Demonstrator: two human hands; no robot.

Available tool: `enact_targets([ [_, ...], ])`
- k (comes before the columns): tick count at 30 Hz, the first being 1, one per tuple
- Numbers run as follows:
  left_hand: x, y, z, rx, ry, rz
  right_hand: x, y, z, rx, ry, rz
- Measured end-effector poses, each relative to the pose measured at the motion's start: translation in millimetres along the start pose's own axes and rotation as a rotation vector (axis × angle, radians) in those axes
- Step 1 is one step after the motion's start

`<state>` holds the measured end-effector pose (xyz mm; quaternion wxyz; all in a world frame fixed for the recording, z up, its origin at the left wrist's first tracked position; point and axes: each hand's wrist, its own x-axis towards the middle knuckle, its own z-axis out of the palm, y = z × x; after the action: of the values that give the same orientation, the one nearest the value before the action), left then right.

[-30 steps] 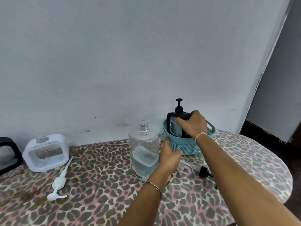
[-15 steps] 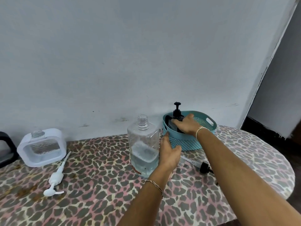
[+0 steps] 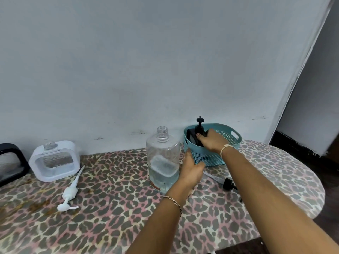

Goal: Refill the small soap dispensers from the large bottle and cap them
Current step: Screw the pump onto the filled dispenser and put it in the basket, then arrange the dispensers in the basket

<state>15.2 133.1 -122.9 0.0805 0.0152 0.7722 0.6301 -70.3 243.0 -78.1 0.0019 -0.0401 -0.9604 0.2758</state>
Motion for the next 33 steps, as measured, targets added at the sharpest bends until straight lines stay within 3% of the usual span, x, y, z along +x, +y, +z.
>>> enact_targets([
  [5, -23, 1, -3, 0.033, -0.021, 0.019, -36, -3, 13, 0.031, 0.438, -0.051],
  [10, -55, -7, -15, -0.013, -0.071, 0.004, -82, -10, 34, 0.175, 0.597, -0.225],
  [18, -104, -30, -55, -0.086, 0.033, 0.010, -152, -31, 81, 0.371, 0.488, -0.270],
  [23, -131, -43, -101, -0.157, 0.192, -0.001, -187, -57, 109, 0.389, 0.543, -0.209],
  [26, -146, -51, -130, -0.178, 0.315, 0.007, -203, -77, 128, 0.377, 0.539, -0.264],
  [30, -157, -59, -169, -0.175, 0.440, 0.010, -207, -103, 149, 0.204, 0.248, -0.290],
  [33, -160, -62, -197, -0.163, 0.542, 0.034, -200, -127, 160, 0.149, 0.139, -0.368],
])
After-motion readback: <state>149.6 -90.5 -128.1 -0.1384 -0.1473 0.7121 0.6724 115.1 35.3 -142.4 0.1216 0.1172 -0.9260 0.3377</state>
